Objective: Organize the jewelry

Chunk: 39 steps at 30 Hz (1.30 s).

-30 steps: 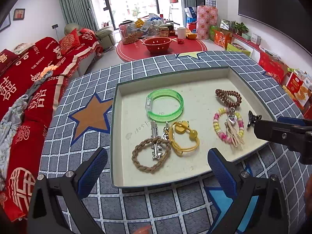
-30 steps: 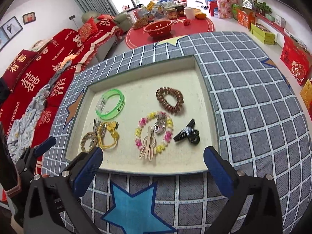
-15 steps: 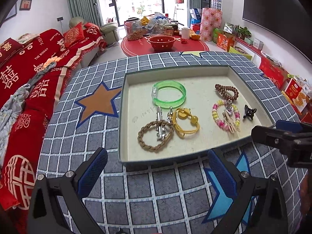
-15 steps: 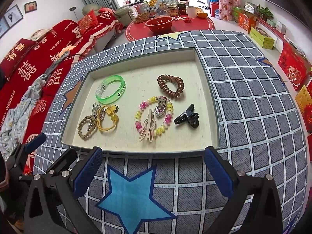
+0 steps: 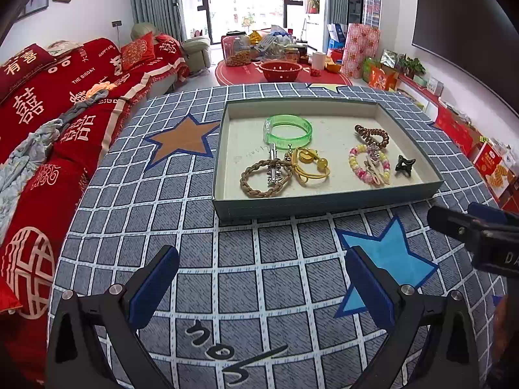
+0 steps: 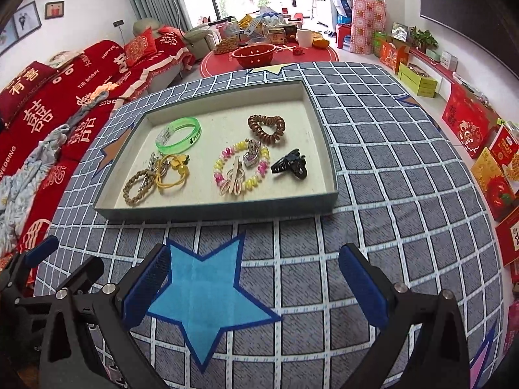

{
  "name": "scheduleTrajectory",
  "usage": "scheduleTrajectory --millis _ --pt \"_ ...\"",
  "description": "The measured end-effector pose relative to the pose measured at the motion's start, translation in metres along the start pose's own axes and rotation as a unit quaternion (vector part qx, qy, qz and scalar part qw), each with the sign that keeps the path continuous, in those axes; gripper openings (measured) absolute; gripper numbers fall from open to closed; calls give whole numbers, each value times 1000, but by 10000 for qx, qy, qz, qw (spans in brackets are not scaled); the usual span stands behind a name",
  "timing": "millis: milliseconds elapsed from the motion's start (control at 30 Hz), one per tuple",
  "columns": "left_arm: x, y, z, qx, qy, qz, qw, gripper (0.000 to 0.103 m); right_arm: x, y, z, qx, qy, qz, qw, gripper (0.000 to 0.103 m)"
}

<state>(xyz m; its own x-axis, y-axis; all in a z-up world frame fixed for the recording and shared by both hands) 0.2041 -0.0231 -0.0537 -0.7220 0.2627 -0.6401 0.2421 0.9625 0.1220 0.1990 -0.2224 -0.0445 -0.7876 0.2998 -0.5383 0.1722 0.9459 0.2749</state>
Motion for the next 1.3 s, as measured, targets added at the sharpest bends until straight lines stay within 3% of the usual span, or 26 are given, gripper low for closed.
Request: scheduleTrajectory --millis 367,800,1300 --pt "9 6 -22 -186 -459 -233 9985 103 13 2 -28 129 -693 -168 9974 103" --pt "5 7 -38 -366 -817 -182 9958 103 10 13 -56 206 -1375 -376 9896 103" --pt "1 8 -43 -432 -933 -147 9946 103 9 15 -63 186 -1521 -394 9874 103"
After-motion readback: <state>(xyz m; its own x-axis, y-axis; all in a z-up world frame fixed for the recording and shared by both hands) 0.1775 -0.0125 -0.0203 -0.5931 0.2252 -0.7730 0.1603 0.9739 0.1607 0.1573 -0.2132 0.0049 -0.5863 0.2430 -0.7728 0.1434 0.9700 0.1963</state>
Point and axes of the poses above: each gripper's, at about its wrist camera, not at the fingertips, and z roughly the way its jaws point, y to its left, x to its underside, the point moved 7 cm from there along z, roughly the way its jaws point, and after that the axes turned 10 degrees about z, right-handed, at the moved point
